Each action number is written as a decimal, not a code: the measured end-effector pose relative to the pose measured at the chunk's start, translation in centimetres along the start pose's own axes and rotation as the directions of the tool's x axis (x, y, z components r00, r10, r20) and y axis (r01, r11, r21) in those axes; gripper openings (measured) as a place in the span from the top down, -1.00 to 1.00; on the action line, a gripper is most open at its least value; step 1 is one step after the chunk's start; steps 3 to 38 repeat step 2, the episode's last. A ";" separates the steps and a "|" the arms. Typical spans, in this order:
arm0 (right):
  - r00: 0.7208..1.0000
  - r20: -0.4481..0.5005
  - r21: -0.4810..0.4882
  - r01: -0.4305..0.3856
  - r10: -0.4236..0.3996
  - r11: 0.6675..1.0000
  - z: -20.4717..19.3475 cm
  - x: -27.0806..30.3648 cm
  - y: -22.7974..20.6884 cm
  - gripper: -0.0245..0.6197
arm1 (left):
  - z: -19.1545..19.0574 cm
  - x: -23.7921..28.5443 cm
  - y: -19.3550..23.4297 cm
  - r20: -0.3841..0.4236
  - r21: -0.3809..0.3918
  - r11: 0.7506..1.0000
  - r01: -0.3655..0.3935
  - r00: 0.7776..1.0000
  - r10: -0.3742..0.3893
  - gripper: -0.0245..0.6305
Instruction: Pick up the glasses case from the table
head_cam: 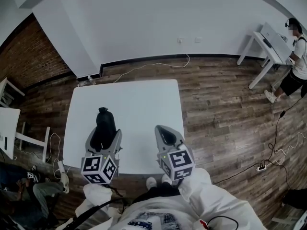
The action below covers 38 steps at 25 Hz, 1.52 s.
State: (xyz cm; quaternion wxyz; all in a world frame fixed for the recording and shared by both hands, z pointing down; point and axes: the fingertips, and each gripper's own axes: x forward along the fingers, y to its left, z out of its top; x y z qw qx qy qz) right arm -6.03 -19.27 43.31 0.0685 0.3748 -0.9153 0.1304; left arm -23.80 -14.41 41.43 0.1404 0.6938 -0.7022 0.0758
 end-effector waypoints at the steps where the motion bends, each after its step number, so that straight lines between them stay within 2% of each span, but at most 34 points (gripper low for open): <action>1: 1.000 -0.001 -0.001 -0.001 0.001 1.000 0.0 0.0 0.2 0.92 | 0.0 0.0 0.1 -0.002 -0.001 1.000 0.002 1.000 -0.002 -0.23; 38: 1.000 -0.002 -0.002 -0.002 0.002 1.000 -0.1 0.0 0.3 0.92 | -0.1 -0.1 0.2 -0.004 -0.003 1.000 0.004 1.000 -0.004 -0.23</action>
